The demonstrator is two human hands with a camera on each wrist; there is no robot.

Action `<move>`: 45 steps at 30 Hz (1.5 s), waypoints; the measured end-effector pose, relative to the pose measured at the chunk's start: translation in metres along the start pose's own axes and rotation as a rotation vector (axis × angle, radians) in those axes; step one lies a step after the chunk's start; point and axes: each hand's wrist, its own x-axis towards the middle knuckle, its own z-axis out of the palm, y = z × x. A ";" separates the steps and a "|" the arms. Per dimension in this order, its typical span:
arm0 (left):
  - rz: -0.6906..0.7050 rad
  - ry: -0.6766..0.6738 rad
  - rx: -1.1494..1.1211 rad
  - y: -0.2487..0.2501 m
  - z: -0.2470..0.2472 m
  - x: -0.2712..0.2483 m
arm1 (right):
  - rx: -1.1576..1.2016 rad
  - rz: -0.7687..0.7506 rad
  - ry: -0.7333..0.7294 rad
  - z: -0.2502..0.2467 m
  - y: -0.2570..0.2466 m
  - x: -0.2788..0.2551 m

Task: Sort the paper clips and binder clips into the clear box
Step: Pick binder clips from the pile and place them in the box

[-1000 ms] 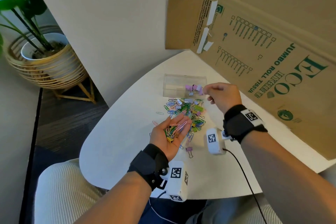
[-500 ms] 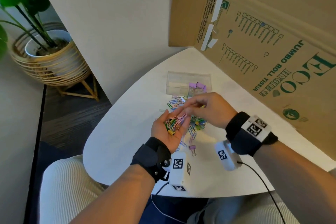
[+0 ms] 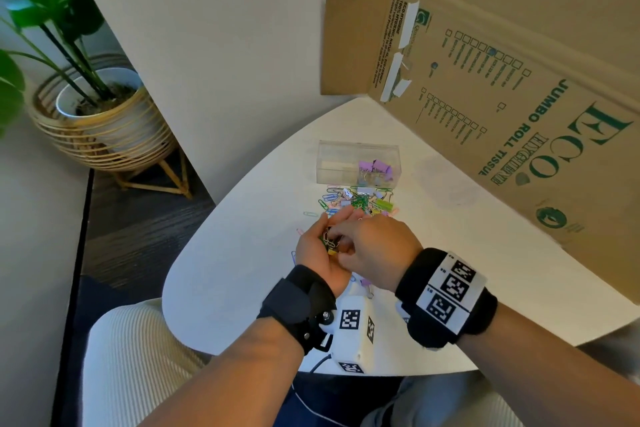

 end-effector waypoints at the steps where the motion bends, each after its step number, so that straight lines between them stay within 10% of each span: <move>1: -0.006 -0.007 -0.015 0.000 0.000 -0.001 | -0.013 -0.008 0.014 -0.001 -0.001 -0.001; 6: -0.001 0.014 -0.008 0.004 -0.003 0.004 | 0.061 -0.008 0.149 -0.013 0.002 -0.005; 11: 0.048 0.019 -0.042 0.007 -0.004 0.005 | 0.656 0.048 0.128 -0.030 0.023 -0.006; 18: 0.003 -0.018 -0.090 0.006 -0.011 0.002 | 1.002 0.503 0.547 -0.038 0.085 0.032; 27: 0.011 -0.020 -0.027 0.010 -0.013 -0.002 | 0.703 0.523 0.455 -0.031 0.117 0.076; 45: 0.054 0.072 0.001 0.002 -0.001 -0.014 | 0.121 -0.017 0.078 -0.007 0.003 0.012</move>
